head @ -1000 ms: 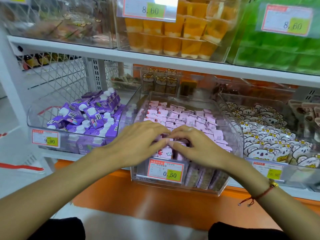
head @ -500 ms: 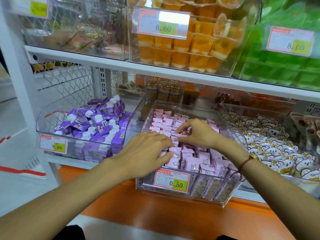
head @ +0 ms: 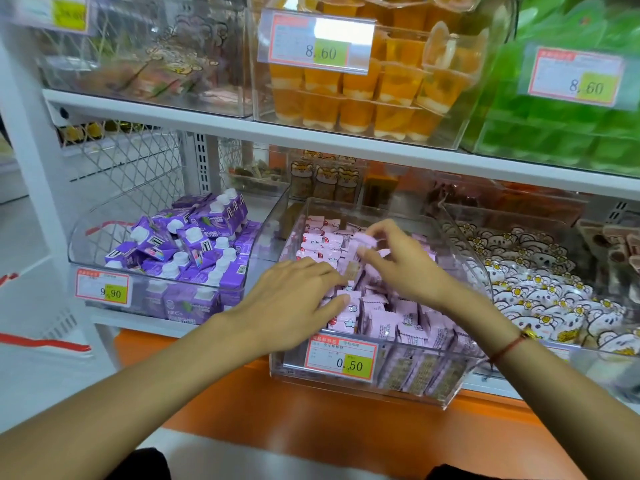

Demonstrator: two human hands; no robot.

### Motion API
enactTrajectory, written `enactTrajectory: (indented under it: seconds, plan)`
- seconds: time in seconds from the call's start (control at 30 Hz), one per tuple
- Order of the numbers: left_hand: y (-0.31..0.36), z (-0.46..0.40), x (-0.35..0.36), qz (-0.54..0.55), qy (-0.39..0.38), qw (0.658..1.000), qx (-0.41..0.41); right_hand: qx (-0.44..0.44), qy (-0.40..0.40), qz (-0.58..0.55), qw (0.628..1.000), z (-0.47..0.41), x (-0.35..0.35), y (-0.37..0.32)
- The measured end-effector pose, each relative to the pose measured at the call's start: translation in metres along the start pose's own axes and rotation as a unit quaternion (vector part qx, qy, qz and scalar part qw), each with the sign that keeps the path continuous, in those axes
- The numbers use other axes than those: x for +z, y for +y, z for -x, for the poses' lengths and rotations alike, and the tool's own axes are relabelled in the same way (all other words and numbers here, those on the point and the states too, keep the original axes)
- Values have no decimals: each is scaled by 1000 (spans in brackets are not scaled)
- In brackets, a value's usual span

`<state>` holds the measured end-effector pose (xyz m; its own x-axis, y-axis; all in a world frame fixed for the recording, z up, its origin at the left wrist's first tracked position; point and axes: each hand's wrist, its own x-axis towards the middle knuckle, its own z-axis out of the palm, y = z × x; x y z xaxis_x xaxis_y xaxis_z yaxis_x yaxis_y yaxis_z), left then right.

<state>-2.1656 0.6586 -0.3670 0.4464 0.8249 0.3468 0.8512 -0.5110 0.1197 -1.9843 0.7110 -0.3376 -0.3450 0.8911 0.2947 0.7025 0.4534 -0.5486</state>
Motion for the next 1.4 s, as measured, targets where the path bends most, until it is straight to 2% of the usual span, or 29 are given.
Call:
enactTrajectory:
  seconds: [0.1,0.17,0.23,0.3,0.37,0.47,0.57,0.63,0.67,0.73,0.8,0.9,0.97,1.03,1.1,1.17,1.23,1.3,1.4]
  plan:
    - [-1,1,-1,-12,17,1000,8,6,151,-131,980,12,-6,-7]
    - [-1,3,-2,1,30,999,16,38,211,-226,950,16,-12,-9]
    - [1,4,-5,49,65,997,-2,89,238,-329,909,19,-18,-11]
    - [2,6,-11,124,127,984,-37,138,229,-424,865,22,-21,-10]
    - [2,7,-17,185,178,966,-37,169,193,-491,833,24,-23,-9]
    - [4,6,-25,195,203,959,21,178,136,-550,805,26,-21,-15]
    - [4,7,-31,235,216,947,39,169,107,-579,791,27,-17,-24]
    - [4,8,-34,269,228,935,37,176,92,-559,805,27,-16,-30]
    - [4,8,-36,303,231,925,16,181,89,-517,832,28,-15,-30]
    - [6,7,-40,416,215,882,-58,166,100,-355,915,29,-16,-28]
    - [6,6,-39,496,183,839,-128,83,111,-258,956,32,-18,-28]
    - [6,5,-37,530,156,816,-172,-38,18,-200,979,39,-17,-33]
    - [7,5,-36,517,151,826,-169,-101,-10,-73,992,41,-9,-34]
    - [9,5,-36,485,150,847,-158,-142,29,26,989,40,-3,-33]
    - [7,2,-35,452,155,865,-149,-142,92,55,984,35,-4,-30]
    - [1,-3,-36,394,168,893,-138,-75,156,-2,985,30,-12,-24]
    - [-4,-13,-37,292,160,937,-107,16,180,-100,978,26,-19,-14]
    - [-4,-26,-32,167,94,979,-75,72,178,-131,973,24,-22,-4]
    - [-1,-48,-19,26,-56,997,-41,110,193,-202,954,22,-20,3]
